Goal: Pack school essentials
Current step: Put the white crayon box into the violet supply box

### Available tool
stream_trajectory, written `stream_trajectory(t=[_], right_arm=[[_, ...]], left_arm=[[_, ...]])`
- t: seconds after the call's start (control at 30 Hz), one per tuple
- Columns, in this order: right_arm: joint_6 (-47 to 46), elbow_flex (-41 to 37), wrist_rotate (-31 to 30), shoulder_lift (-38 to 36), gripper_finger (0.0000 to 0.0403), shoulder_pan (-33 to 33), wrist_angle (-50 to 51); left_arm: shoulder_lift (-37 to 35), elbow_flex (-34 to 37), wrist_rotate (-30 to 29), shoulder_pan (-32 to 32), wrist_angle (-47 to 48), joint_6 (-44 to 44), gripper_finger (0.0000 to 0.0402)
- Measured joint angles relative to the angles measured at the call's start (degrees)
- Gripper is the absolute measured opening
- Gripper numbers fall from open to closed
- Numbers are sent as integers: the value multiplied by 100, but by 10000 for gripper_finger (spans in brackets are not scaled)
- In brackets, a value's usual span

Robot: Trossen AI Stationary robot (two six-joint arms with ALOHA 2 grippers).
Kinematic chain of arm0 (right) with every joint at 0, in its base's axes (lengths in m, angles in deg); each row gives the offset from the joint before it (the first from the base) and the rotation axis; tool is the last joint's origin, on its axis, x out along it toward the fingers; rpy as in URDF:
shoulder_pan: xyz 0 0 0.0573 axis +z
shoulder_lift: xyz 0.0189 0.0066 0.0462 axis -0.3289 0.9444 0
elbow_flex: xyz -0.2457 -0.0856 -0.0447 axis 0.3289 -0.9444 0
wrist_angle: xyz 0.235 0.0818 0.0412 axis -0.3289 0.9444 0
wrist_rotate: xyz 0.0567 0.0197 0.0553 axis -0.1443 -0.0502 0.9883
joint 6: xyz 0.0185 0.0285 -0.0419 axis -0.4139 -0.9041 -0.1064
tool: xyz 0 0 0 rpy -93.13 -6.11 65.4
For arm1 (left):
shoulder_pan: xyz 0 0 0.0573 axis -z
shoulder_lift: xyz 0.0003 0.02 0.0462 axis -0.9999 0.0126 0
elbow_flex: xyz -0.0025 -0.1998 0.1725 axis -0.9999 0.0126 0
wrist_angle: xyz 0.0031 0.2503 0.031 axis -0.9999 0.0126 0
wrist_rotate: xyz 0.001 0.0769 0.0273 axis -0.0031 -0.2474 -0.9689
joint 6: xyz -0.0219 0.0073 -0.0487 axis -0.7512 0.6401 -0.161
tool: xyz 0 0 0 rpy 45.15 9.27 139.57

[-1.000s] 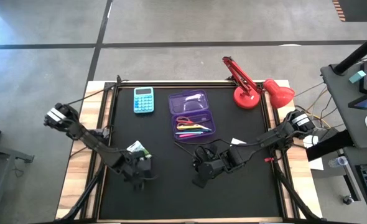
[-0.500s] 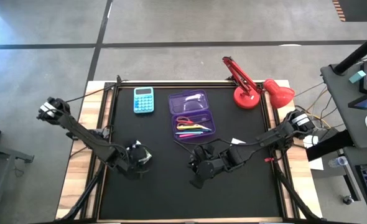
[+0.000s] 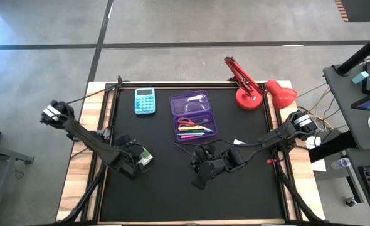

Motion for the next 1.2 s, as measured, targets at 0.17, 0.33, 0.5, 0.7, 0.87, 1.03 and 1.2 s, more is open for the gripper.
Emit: stream_trajectory(t=[0.17, 0.33, 0.5, 0.7, 0.87, 1.03, 1.2], right_arm=[[1, 0, 1, 0, 50, 0, -75], [2, 0, 1, 0, 50, 0, -72], [3, 0, 1, 0, 50, 0, -70], [1, 0, 1, 0, 50, 0, -70], [1, 0, 0, 0, 50, -14, -126], [-90, 0, 3, 0, 50, -13, -452], [-193, 0, 15, 0, 50, -3, -558]], left_arm=[[216, 1, -10, 0, -174, -8, 118], [260, -9, -28, 0, -421, 4, 118], [253, -3, -66, 0, -470, 5, 118], [286, 9, -29, 0, -1286, 358, 118], [346, 19, 283, 0, -2548, 1248, 118], [454, 19, 613, 1, -4003, 2308, 118], [535, -26, 816, 2, -4774, 3014, 118]])
